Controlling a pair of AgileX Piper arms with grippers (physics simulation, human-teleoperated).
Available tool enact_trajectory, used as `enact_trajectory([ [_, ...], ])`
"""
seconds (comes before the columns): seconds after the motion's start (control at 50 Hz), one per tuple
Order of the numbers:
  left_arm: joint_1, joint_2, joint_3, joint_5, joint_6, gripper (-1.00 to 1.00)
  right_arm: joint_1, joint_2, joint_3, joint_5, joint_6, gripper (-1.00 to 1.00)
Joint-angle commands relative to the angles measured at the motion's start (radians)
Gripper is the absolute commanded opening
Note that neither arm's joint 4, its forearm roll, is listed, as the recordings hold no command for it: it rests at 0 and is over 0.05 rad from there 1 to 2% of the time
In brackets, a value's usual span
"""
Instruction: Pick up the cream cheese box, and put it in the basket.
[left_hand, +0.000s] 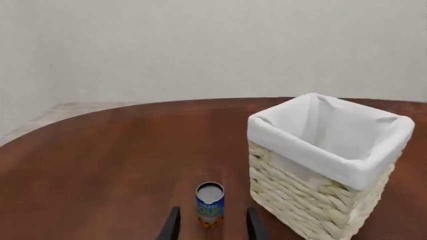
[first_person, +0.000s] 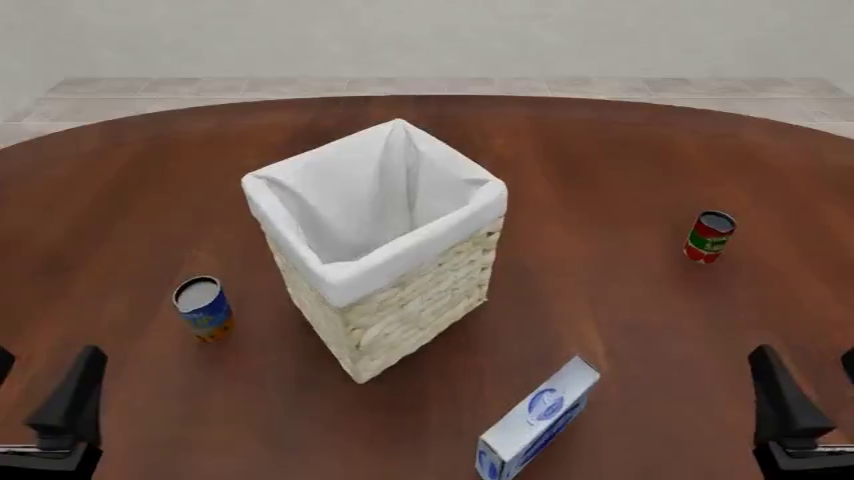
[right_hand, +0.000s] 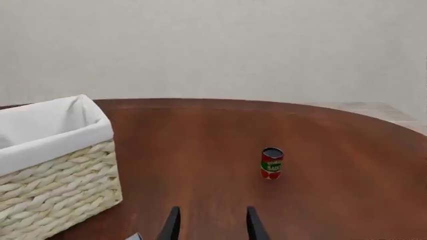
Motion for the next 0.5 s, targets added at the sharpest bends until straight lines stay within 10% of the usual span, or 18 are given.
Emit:
enact_trajectory([
  [0.02, -0.013, 0.003, 0.000, 0.006, 0.010, 1.00, -0.011, 0.001, -0.003, -0.009, 0.011, 1.00],
  [0.34, -0.066, -0.001, -0.011, -0.030, 0.025, 1.00, -0.011, -0.001, -0.002, -0.058, -0.008, 1.00],
  [0.5, -0.175, -0.002, -0.307, 0.206, 0.062, 1.00, -0.009, -0.001, -0.002, -0.067, -0.028, 1.00],
])
